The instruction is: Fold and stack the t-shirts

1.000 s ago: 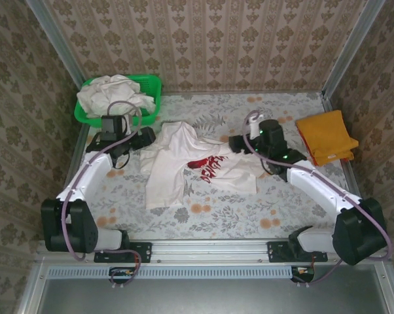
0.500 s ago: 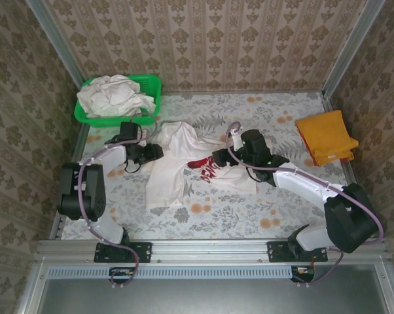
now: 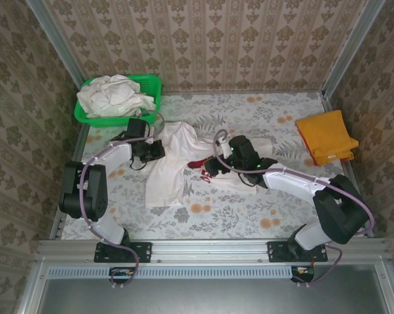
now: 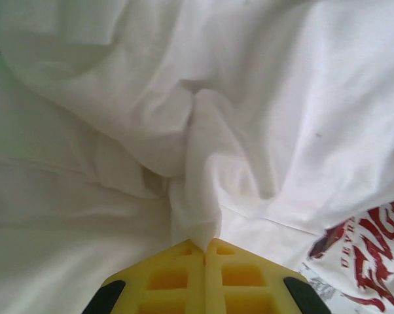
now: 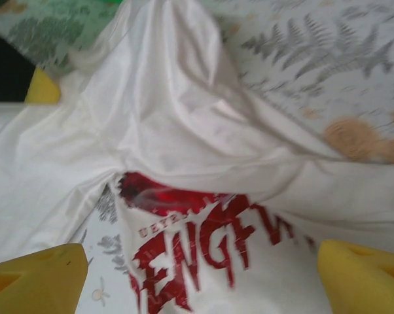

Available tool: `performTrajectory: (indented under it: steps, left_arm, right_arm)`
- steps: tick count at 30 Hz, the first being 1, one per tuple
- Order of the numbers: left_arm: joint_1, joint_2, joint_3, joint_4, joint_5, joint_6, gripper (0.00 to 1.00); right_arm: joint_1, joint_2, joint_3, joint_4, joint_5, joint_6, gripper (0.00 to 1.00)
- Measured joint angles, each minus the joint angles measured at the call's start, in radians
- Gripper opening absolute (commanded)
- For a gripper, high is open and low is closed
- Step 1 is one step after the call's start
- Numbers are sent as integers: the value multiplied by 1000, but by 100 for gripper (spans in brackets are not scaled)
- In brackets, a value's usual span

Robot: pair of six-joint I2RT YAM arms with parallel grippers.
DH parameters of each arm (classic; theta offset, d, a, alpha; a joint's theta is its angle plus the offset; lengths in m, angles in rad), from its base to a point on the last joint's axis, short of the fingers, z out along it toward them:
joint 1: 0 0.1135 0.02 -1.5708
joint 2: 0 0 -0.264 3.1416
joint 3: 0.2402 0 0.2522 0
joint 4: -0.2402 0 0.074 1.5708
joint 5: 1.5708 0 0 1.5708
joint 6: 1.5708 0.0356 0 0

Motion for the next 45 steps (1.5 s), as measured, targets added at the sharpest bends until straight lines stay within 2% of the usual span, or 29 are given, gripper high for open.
performTrajectory:
  steps: [6, 13, 17, 20, 22, 25, 28, 33, 36, 40, 45]
  left_arm:
    - [-26, -31, 21, -26, -7, -44, 2]
    - [-2, -29, 20, -35, 8, -95, 6]
    - [14, -29, 14, -27, 30, -120, 11]
    - [27, -29, -7, -14, 40, -135, 32]
    - [37, -29, -29, -5, 44, -146, 44]
    - [49, -29, -58, 0, 44, -146, 52]
    - [51, -37, -82, 11, 44, -145, 55]
    - [51, -129, -151, 33, 20, -151, 65]
    - [53, -241, -189, 33, -19, -159, 81]
    - [78, -389, -232, 44, -48, -178, 94]
    - [119, -490, -341, 78, -36, -237, 99]
  right_arm:
    - [177, 137, 38, 111, 0, -44, 92]
    - [386, 385, 143, 245, -22, -232, 91]
    - [453, 518, 257, 264, -13, -320, 82]
    - [468, 580, 307, 263, 0, -343, 66]
    - [466, 606, 329, 244, 6, -346, 51]
    - [468, 601, 333, 214, 4, -354, 25]
    - [469, 578, 316, 184, 1, -367, 0]
    - [459, 489, 239, 144, 0, -355, 0]
    - [450, 431, 209, 145, -5, -335, 0]
    - [423, 343, 182, 171, -30, -298, 0]
    - [374, 246, 160, 196, -77, -275, 0]
